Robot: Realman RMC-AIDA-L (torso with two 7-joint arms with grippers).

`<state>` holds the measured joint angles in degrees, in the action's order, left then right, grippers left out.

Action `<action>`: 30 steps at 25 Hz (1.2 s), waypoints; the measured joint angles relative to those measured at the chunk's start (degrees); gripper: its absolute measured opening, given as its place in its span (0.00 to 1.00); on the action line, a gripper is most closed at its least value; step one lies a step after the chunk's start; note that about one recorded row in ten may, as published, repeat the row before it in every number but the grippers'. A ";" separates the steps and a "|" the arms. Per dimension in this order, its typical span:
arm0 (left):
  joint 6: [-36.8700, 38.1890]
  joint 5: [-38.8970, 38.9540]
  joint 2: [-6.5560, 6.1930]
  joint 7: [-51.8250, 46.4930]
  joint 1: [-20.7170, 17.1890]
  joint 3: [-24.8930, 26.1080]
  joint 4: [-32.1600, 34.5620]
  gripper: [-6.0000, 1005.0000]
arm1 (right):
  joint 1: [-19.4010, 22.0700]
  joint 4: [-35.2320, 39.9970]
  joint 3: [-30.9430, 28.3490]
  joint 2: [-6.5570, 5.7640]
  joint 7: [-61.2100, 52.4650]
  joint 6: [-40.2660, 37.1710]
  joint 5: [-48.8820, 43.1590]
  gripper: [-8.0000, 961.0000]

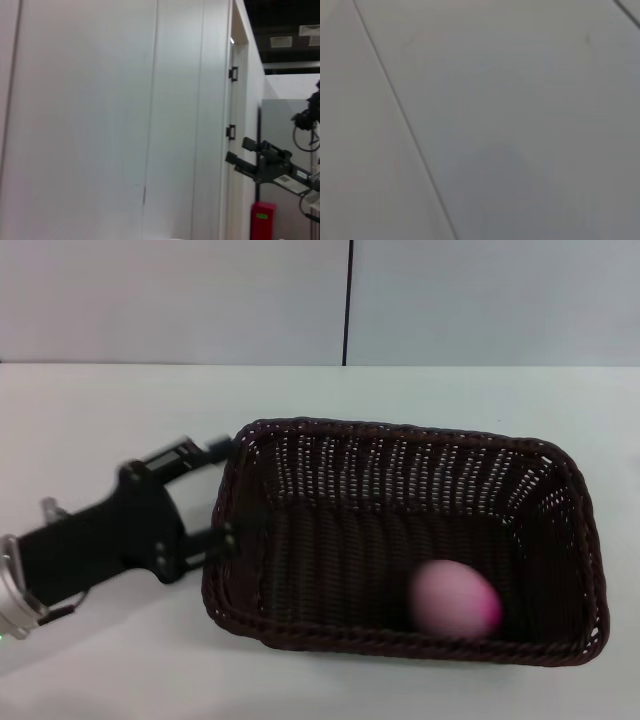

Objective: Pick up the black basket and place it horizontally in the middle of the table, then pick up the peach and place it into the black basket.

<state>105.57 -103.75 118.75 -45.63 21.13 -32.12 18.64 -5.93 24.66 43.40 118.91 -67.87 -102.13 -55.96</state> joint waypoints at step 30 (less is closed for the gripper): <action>-10.02 11.43 -0.29 31.13 -8.88 36.16 -24.05 0.81 | -14.63 -24.38 -27.51 0.36 36.30 13.13 -0.78 0.72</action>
<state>95.55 -92.31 118.46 -14.50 12.25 4.04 -5.41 -20.57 0.28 15.89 119.28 -31.57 -89.00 -56.74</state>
